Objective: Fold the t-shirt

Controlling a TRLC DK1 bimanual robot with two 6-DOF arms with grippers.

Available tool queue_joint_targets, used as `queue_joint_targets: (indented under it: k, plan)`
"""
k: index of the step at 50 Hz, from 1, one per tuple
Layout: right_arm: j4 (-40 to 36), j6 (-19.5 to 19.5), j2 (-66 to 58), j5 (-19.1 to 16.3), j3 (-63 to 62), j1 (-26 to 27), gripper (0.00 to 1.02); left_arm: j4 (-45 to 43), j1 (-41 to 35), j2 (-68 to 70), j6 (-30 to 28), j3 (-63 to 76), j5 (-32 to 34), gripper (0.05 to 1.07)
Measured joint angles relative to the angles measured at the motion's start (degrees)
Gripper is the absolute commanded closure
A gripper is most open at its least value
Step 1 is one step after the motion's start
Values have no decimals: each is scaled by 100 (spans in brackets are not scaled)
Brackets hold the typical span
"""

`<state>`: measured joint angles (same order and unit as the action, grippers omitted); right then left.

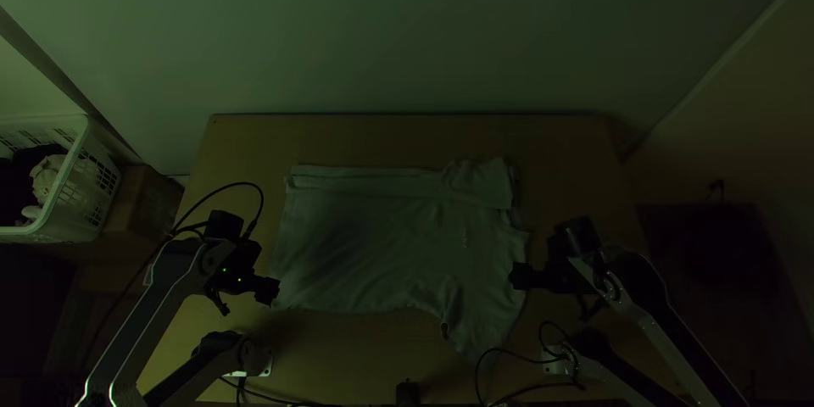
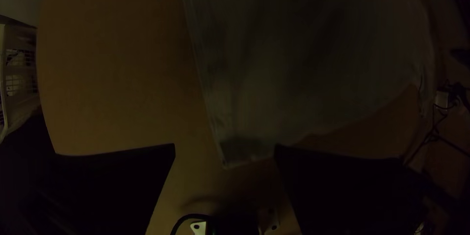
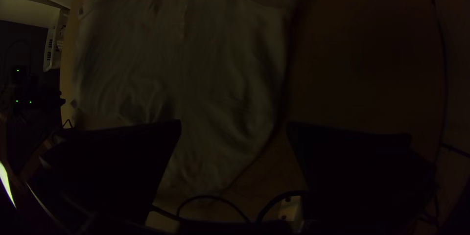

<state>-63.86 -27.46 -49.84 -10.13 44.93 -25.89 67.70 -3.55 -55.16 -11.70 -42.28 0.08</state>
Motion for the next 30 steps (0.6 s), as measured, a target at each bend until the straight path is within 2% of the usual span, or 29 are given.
queue_joint_targets:
  k: [20, 27, 30]
  plan:
    - [-9, 2, -289, -15, 0, 0, 4, 17, -251, -1281, -81, 13, -85, 11]
    - [-9, 4, -343, -44, -24, 0, 6, -11, -398, -1652, -76, 15, -343, 27]
    - [-11, 4, -361, -44, -66, 2, 7, -26, -424, -1788, -76, 15, -380, 38]
